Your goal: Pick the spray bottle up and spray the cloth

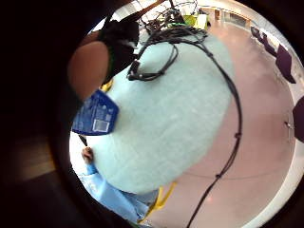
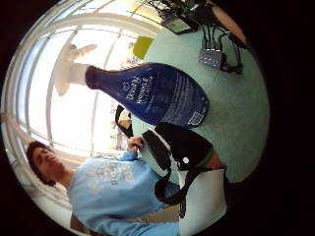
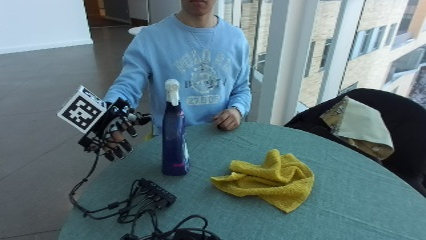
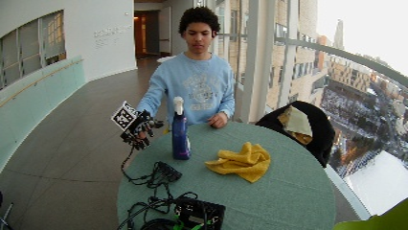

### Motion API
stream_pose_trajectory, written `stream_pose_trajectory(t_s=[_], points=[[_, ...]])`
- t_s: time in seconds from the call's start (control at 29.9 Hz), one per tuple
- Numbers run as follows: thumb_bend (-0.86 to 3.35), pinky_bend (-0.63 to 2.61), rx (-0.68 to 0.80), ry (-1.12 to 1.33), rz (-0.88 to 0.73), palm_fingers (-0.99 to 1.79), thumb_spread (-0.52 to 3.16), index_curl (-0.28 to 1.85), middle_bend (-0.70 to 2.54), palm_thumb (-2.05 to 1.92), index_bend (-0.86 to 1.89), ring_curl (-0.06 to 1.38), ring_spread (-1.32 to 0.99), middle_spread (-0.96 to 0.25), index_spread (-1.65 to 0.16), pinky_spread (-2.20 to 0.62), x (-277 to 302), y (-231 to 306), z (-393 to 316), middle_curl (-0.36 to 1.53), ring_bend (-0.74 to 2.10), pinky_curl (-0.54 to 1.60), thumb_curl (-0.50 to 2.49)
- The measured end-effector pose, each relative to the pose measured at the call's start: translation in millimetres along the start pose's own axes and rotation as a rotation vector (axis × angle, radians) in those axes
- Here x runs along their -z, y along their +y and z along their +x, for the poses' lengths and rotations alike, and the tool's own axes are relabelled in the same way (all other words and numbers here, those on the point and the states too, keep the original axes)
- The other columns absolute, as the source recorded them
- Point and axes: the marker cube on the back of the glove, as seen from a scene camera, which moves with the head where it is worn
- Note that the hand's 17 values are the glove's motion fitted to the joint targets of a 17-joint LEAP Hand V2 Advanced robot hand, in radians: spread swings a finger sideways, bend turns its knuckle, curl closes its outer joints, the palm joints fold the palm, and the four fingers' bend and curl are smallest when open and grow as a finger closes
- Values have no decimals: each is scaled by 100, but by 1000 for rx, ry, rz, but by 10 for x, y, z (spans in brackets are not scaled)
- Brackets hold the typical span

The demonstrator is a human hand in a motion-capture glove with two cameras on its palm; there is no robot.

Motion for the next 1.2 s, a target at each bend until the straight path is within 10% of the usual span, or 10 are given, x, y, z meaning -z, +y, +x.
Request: stream_pose_trajectory(t_s=[1.2], points=[[-3,37,208,-416,222,59,96,19,34,42,10,30,1,-6,-38,26,-745,-375,-852,38,39,33,26]])
